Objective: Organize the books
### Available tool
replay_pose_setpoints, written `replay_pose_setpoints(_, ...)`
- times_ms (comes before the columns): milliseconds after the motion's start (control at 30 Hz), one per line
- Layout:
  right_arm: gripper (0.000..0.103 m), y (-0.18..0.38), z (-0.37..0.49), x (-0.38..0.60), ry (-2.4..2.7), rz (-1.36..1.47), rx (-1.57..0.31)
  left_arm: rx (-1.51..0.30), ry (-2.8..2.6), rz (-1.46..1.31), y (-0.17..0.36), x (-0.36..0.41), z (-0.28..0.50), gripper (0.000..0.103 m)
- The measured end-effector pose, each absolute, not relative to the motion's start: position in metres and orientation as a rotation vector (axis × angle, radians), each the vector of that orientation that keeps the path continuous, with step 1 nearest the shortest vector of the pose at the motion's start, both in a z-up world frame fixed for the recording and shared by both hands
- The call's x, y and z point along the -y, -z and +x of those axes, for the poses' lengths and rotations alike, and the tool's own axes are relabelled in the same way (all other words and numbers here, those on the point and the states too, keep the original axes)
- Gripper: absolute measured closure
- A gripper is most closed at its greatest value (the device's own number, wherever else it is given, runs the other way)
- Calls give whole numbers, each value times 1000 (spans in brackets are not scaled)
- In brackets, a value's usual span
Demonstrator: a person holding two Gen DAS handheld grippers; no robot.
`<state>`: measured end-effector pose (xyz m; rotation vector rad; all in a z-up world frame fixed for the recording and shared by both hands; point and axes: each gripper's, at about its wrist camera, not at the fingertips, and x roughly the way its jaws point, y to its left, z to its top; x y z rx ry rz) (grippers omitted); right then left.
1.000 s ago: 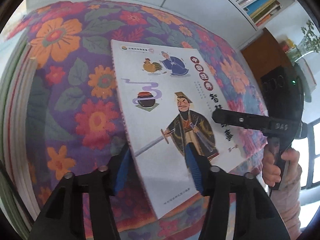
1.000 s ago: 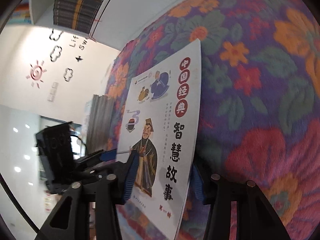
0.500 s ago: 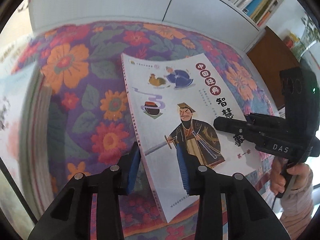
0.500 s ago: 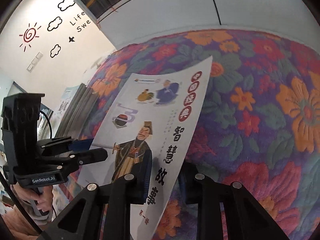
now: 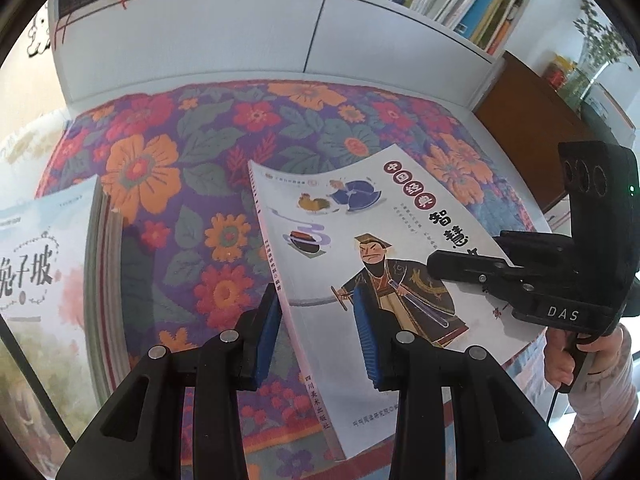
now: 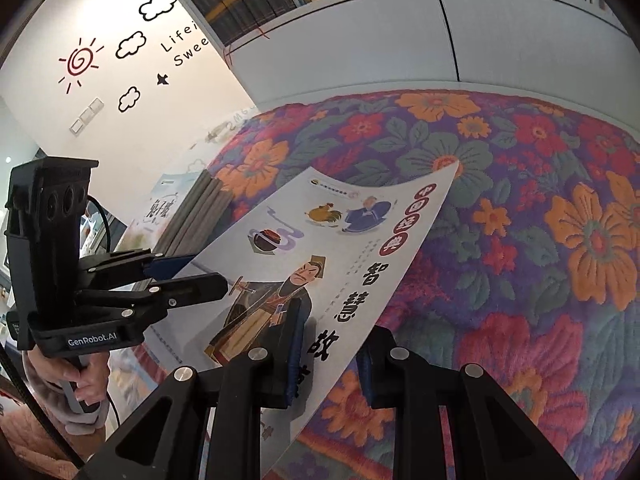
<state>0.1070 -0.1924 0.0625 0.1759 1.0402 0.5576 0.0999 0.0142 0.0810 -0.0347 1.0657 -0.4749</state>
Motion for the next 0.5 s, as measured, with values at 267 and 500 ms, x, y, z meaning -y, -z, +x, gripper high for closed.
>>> replay_pose_setpoints(267,79,-77,93,191,-551,184,-1014,-1042,501,-42,-95,-19,88,71)
replay_pose_setpoints(500,79,-98,76,184,-552,158,-987,-1009,520,-58,-109,-27,77,71)
